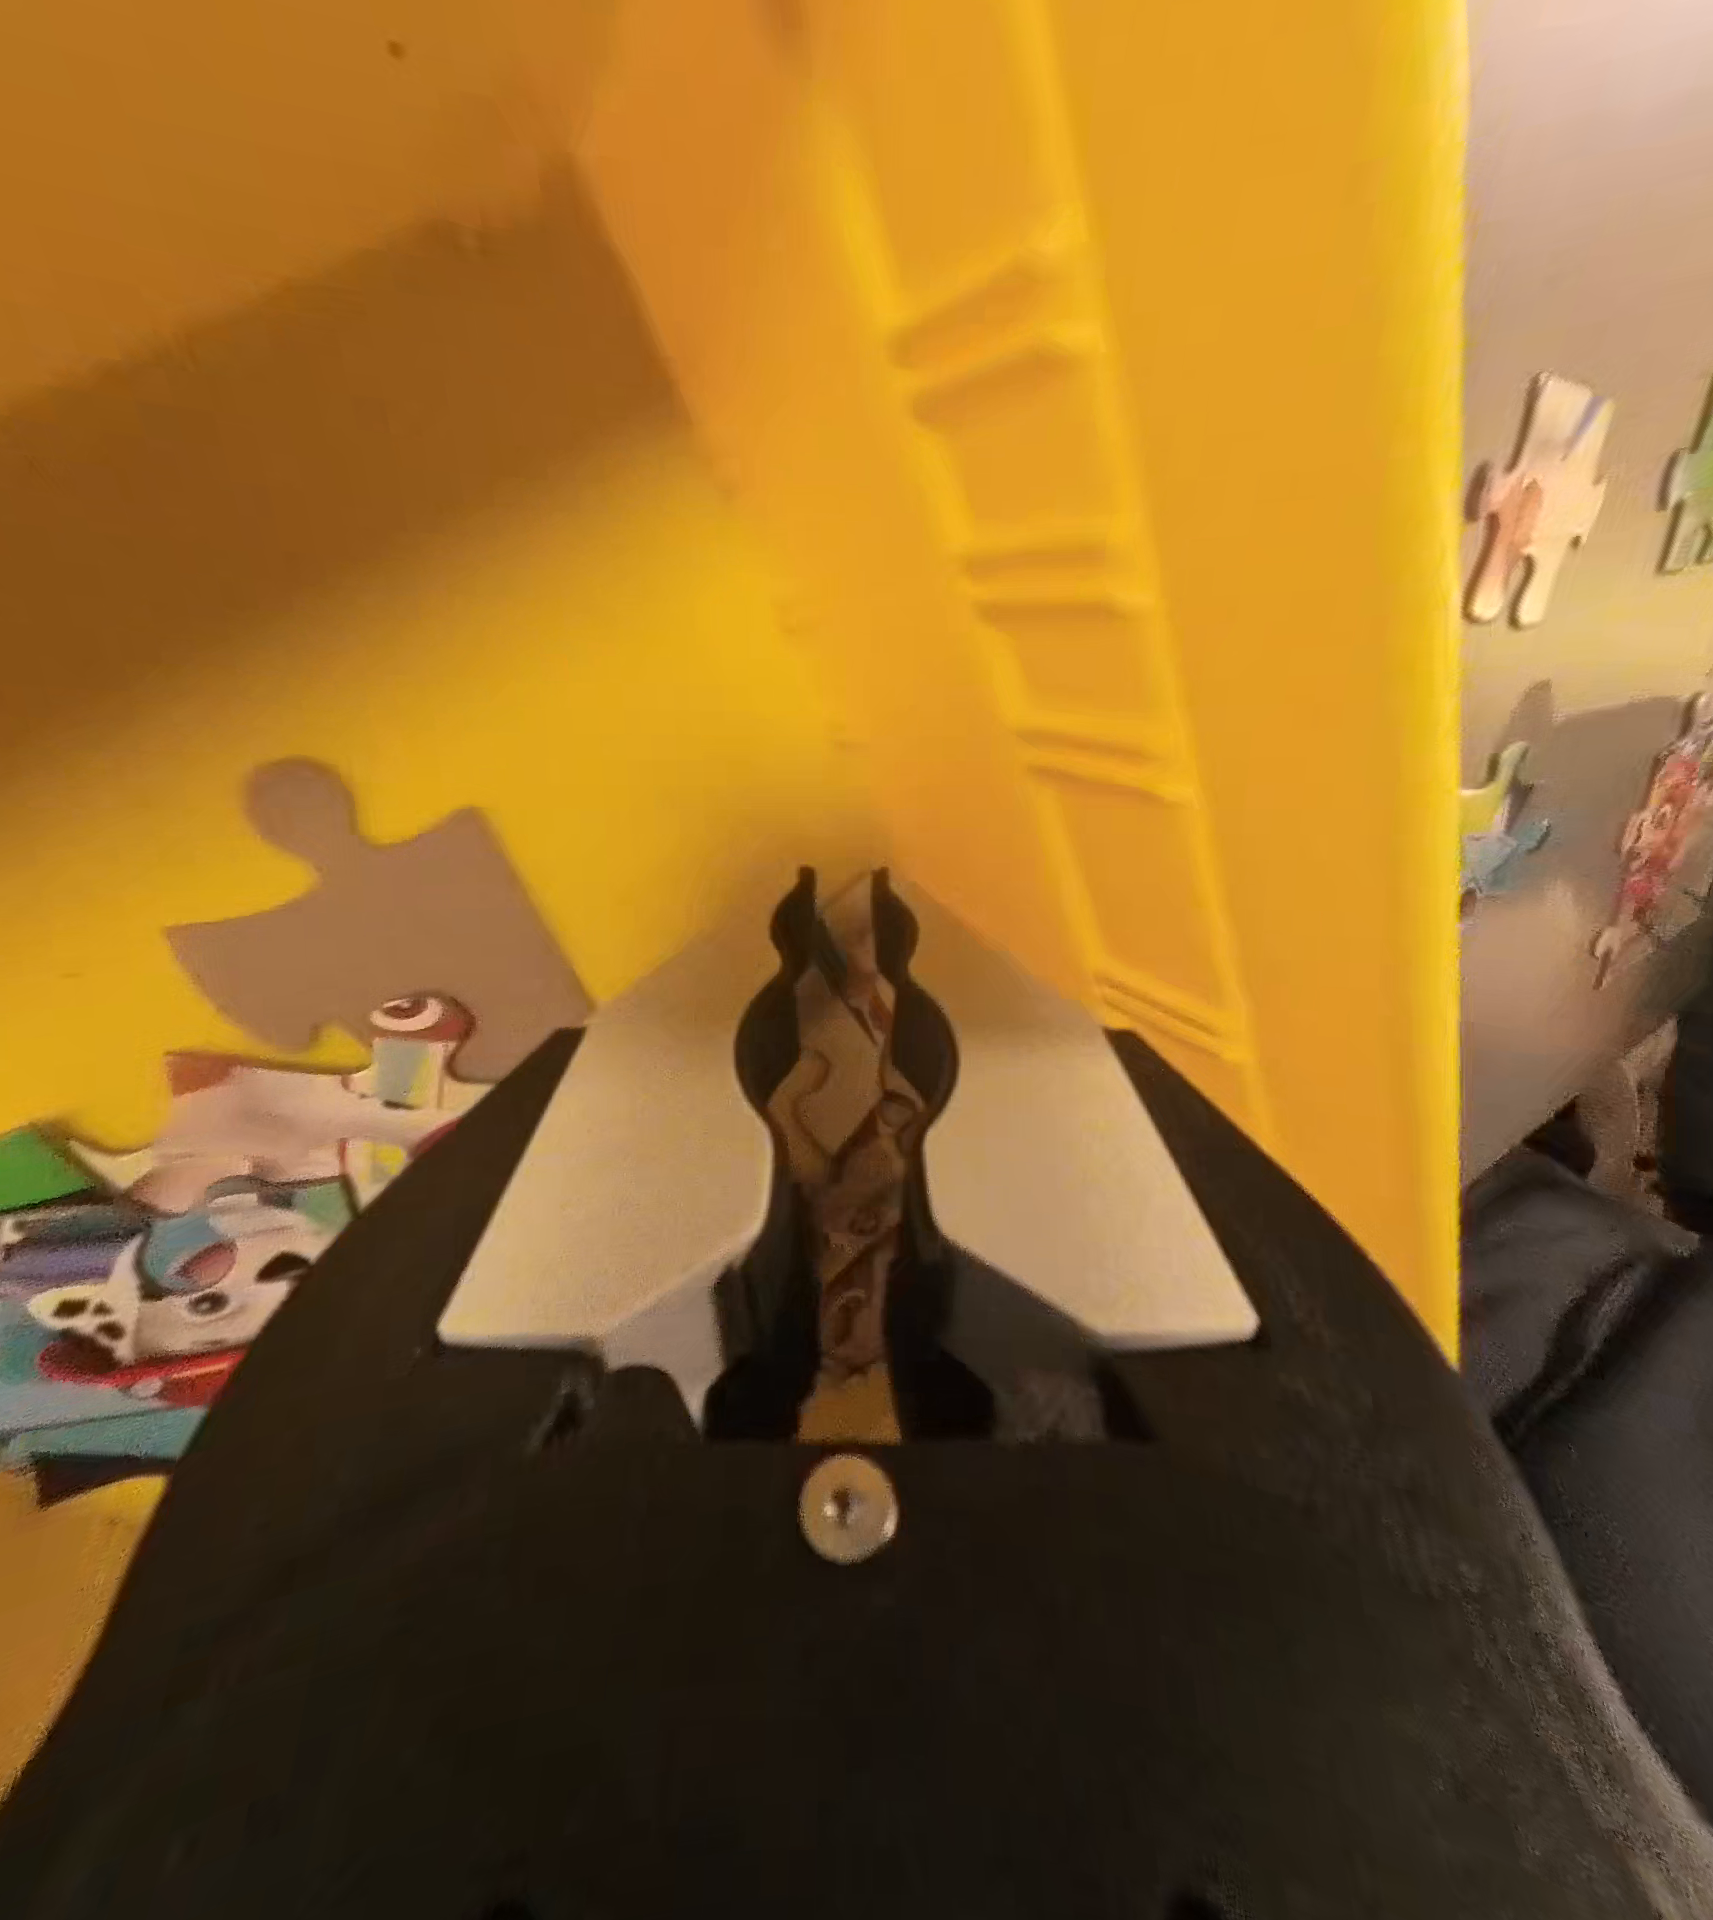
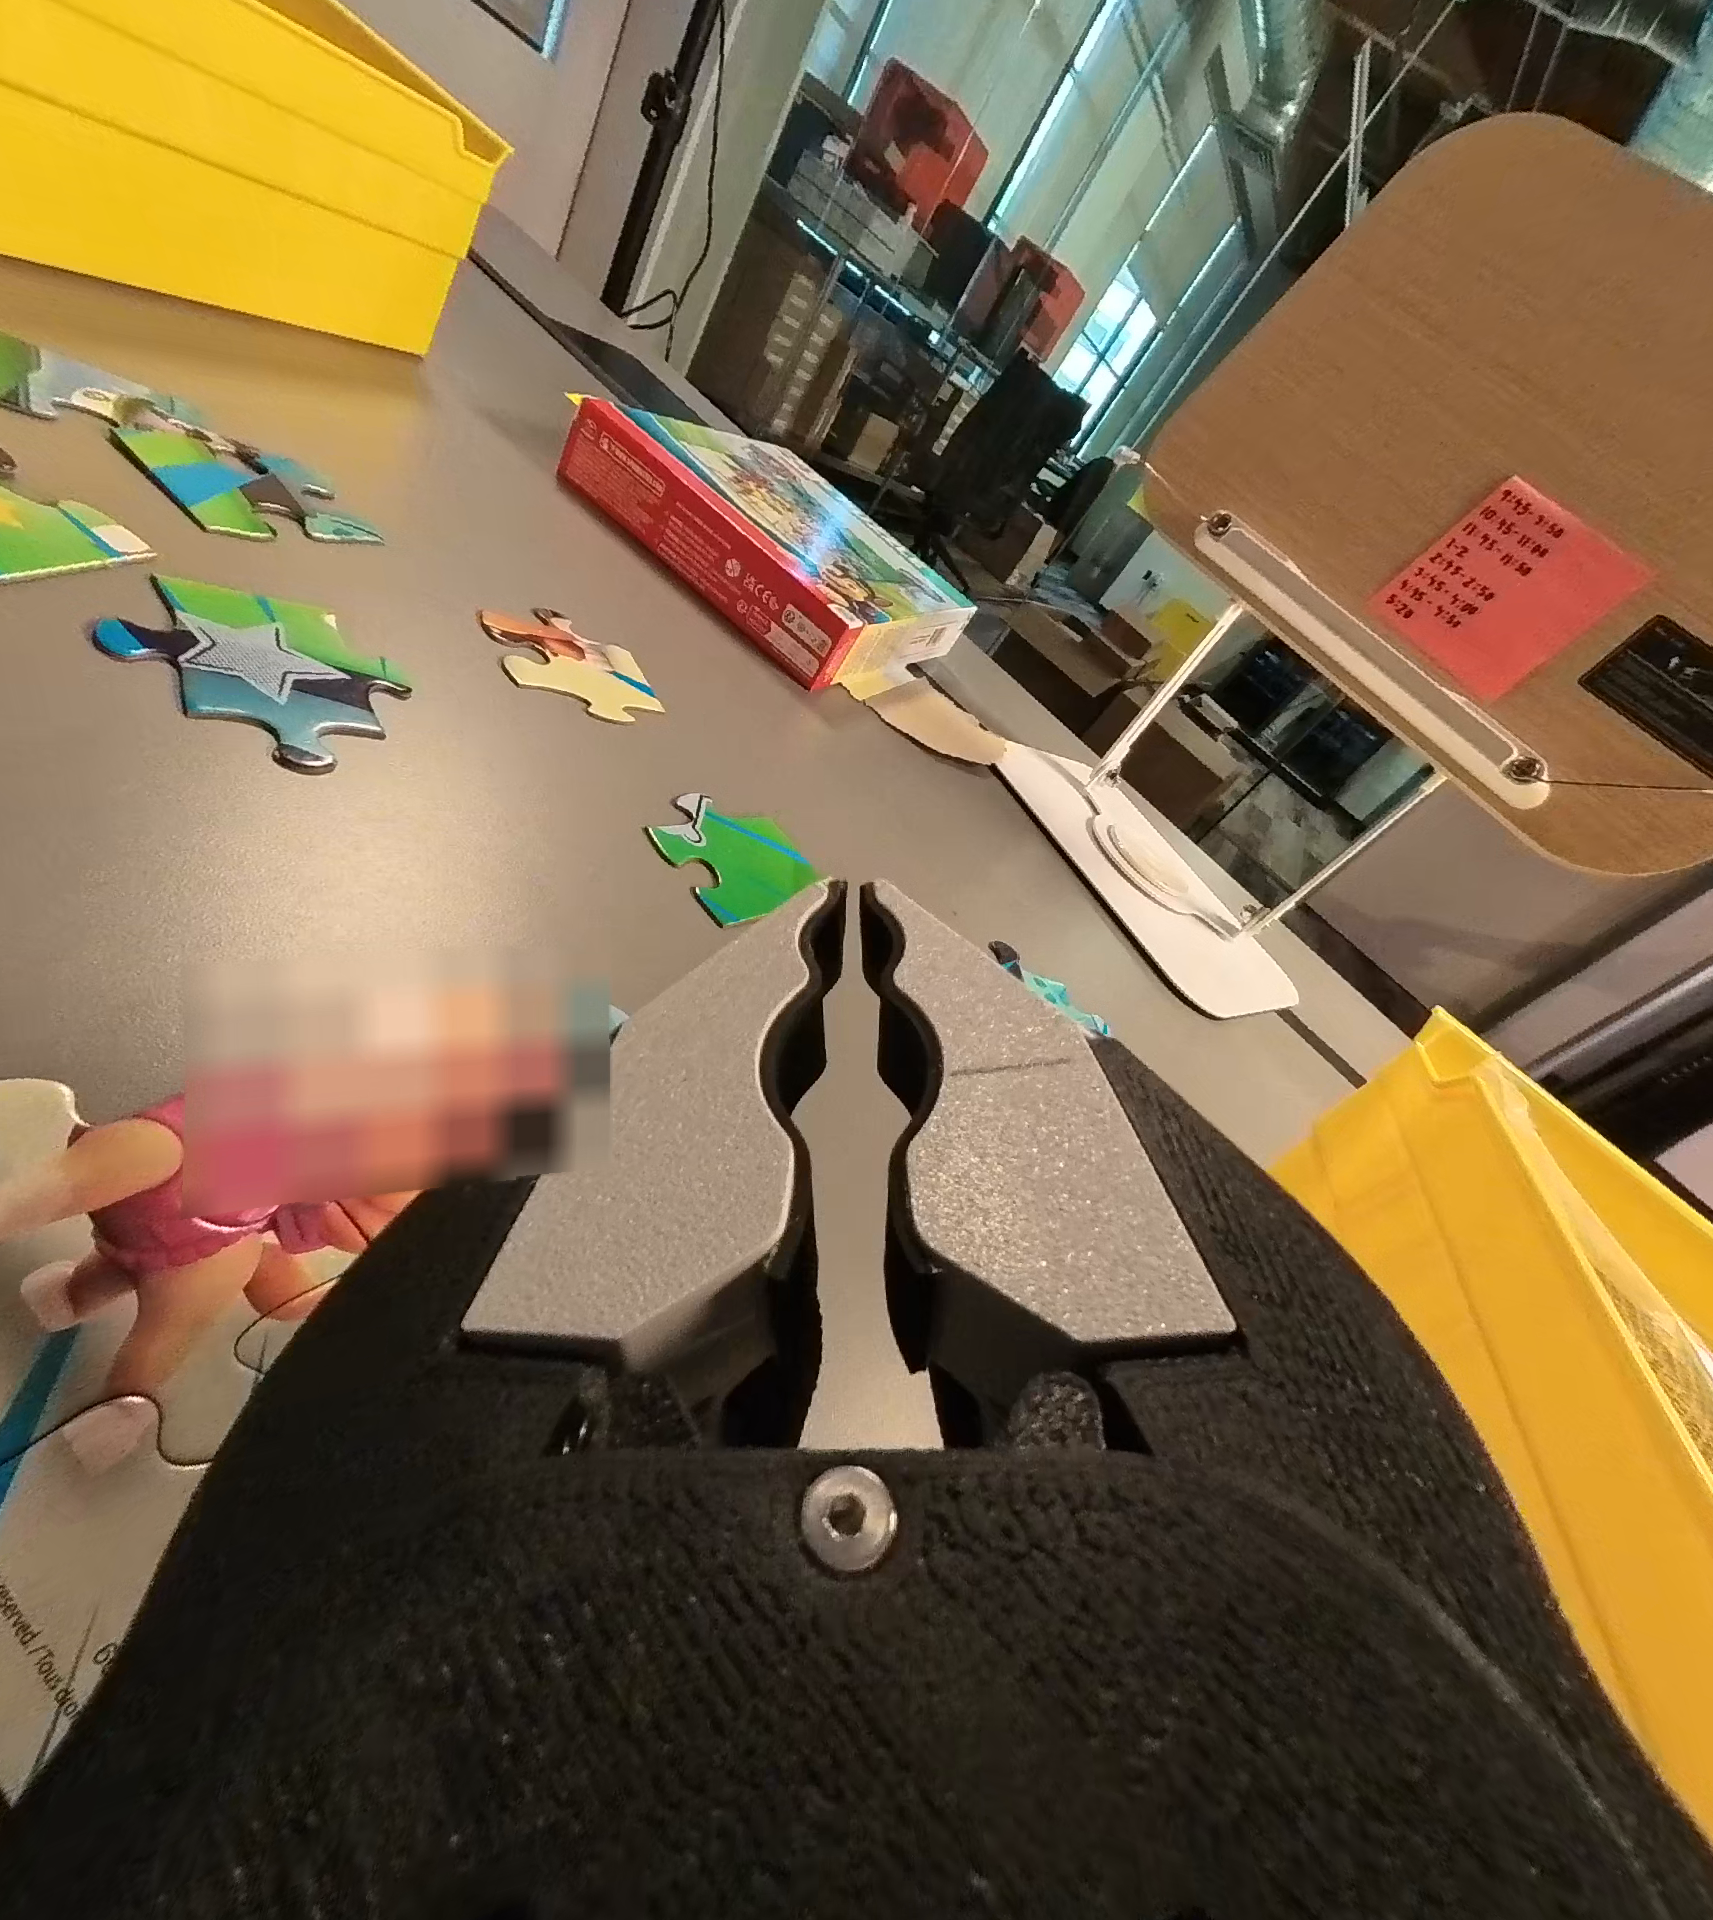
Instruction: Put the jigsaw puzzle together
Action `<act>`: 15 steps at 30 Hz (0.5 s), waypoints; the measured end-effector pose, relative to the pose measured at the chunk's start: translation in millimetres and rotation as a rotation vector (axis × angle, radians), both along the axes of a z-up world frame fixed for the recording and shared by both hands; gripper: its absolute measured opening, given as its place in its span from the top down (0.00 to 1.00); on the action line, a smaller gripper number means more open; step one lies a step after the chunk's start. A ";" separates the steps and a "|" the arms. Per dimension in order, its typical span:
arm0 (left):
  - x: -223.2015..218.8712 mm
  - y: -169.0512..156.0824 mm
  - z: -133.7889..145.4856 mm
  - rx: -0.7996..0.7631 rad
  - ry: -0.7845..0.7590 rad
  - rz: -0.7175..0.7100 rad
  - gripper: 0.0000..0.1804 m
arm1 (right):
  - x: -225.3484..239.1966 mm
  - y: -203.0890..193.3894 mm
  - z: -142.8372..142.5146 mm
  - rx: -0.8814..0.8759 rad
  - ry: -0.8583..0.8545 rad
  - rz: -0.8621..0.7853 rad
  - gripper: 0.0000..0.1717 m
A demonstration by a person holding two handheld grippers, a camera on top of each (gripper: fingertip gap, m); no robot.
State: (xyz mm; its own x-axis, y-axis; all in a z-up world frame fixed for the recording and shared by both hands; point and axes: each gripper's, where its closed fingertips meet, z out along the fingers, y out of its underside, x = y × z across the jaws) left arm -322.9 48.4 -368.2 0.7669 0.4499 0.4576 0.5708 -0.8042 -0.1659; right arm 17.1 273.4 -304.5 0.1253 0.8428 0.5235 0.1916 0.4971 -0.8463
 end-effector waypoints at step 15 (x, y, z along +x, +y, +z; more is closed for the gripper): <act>-70.3 -38.4 -6.8 -0.208 0.319 0.227 0.67 | -0.4 0.4 -1.2 0.000 -0.010 -0.001 1.00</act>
